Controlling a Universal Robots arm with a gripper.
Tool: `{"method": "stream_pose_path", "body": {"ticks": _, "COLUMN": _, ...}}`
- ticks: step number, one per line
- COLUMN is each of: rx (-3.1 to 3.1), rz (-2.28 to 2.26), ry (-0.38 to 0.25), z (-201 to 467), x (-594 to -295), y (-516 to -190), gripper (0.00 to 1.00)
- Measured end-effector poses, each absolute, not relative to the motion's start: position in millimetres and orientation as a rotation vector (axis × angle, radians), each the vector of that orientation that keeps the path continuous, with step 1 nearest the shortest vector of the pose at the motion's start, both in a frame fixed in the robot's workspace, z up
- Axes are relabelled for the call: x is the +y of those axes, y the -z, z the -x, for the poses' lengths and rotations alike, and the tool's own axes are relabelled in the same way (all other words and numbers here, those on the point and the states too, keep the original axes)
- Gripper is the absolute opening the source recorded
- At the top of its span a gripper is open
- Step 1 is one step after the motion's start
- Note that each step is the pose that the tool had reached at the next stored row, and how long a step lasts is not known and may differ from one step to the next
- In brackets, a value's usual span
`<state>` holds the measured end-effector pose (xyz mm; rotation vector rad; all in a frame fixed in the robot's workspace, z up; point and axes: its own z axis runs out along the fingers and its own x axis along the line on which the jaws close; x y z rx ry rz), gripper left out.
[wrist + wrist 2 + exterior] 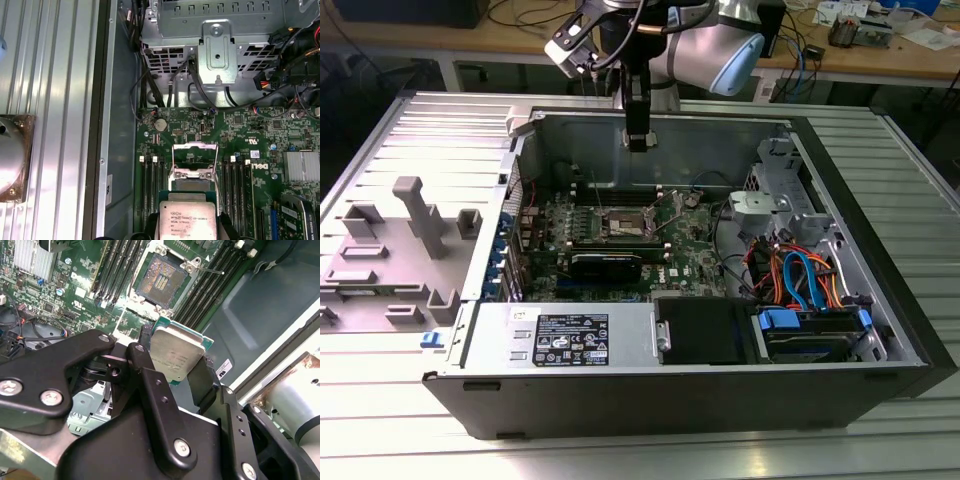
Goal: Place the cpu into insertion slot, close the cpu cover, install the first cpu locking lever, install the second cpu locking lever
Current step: 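Place the cpu into insertion slot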
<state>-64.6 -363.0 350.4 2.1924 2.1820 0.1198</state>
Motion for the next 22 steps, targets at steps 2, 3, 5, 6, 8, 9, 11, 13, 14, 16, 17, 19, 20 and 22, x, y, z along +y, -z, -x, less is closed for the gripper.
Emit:
{"method": "stream_pose_path", "body": {"ticks": 2, "rx": 2.182, "rz": -2.192, "ry": -0.120, "z": 64.6, "x": -363.0, "y": -350.5, "gripper": 0.54}}
{"method": "stream_pose_path", "body": {"ticks": 3, "rx": 2.182, "rz": -2.192, "ry": -0.120, "z": 64.6, "x": -363.0, "y": -350.4, "gripper": 0.54}}
{"method": "stream_pose_path", "body": {"ticks": 5, "rx": 2.182, "rz": -2.192, "ry": -0.120, "z": 64.6, "x": -363.0, "y": -350.4, "gripper": 0.54}}
{"method": "stream_pose_path", "body": {"ticks": 6, "rx": 2.182, "rz": -2.193, "ry": -0.120, "z": 64.6, "x": -363.0, "y": -350.4, "gripper": 0.54}}
{"method": "stream_pose_path", "body": {"ticks": 8, "rx": 2.182, "rz": -2.193, "ry": -0.120, "z": 64.6, "x": -363.0, "y": -350.3, "gripper": 0.54}}
{"method": "stream_pose_path", "body": {"ticks": 9, "rx": 2.182, "rz": -2.193, "ry": -0.120, "z": 64.6, "x": -363.0, "y": -349.8, "gripper": 0.54}}
{"method": "stream_pose_path", "body": {"ticks": 11, "rx": 2.182, "rz": -2.193, "ry": -0.120, "z": 64.6, "x": -363.0, "y": -348.0, "gripper": 0.54}}
{"method": "stream_pose_path", "body": {"ticks": 13, "rx": 2.182, "rz": -2.193, "ry": -0.120, "z": 64.6, "x": -363.0, "y": -344.2, "gripper": 0.54}}
{"method": "stream_pose_path", "body": {"ticks": 14, "rx": 2.182, "rz": -2.193, "ry": -0.120, "z": 64.6, "x": -363.0, "y": -340.9, "gripper": 0.54}}
{"method": "stream_pose_path", "body": {"ticks": 16, "rx": 2.182, "rz": -2.193, "ry": -0.120, "z": 64.6, "x": -363.0, "y": -336.8, "gripper": 0.54}}
{"method": "stream_pose_path", "body": {"ticks": 17, "rx": 2.182, "rz": -2.193, "ry": -0.120, "z": 64.6, "x": -363.0, "y": -334.1, "gripper": 0.54}}
{"method": "stream_pose_path", "body": {"ticks": 19, "rx": 2.182, "rz": -2.193, "ry": -0.119, "z": 64.6, "x": -363.0, "y": -332.1, "gripper": 0.54}}
{"method": "stream_pose_path", "body": {"ticks": 20, "rx": 2.182, "rz": -2.193, "ry": -0.120, "z": 64.6, "x": -363.3, "y": -331.6, "gripper": 0.54}}
{"method": "stream_pose_path", "body": {"ticks": 22, "rx": 2.182, "rz": -2.193, "ry": -0.120, "z": 64.6, "x": -363.7, "y": -331.1, "gripper": 0.54}}
